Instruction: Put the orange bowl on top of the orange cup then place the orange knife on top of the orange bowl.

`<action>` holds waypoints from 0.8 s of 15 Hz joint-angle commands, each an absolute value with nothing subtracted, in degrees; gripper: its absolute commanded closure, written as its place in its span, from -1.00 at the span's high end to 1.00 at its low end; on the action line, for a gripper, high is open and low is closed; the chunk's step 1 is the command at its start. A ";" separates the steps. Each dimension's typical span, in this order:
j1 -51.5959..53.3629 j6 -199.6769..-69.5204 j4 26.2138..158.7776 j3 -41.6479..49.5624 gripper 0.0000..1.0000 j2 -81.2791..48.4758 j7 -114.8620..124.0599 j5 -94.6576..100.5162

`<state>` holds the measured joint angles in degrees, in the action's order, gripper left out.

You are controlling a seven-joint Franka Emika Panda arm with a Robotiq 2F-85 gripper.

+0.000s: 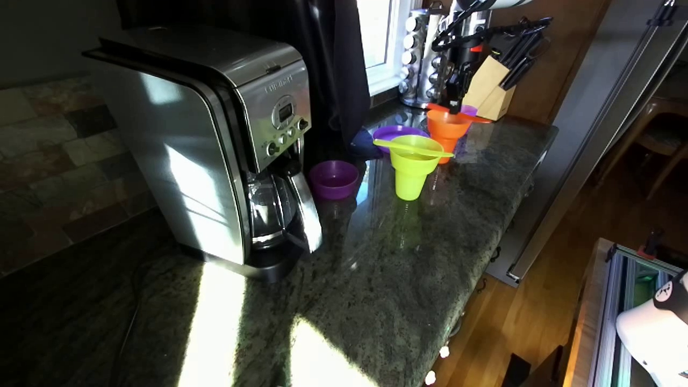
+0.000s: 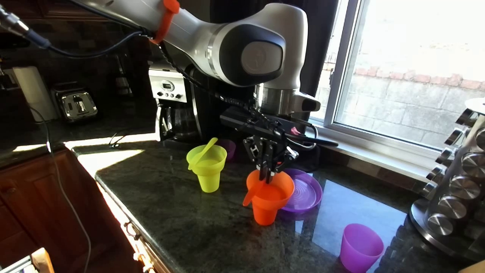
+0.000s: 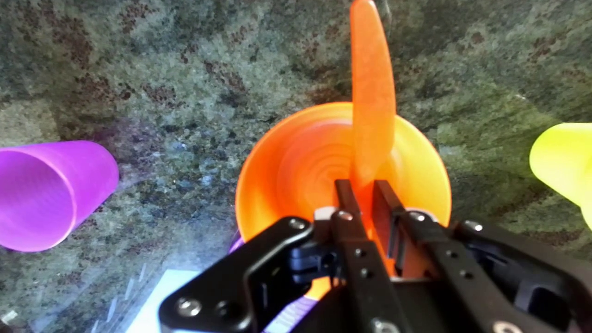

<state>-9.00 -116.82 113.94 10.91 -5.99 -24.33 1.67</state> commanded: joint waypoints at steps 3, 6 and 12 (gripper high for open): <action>-10.22 -115.83 112.52 10.08 -0.19 -7.49 -25.39 0.23; -10.32 -116.05 112.89 10.06 0.09 -7.23 -25.38 0.25; -10.43 -116.91 115.29 9.98 1.00 -4.42 -24.98 -1.04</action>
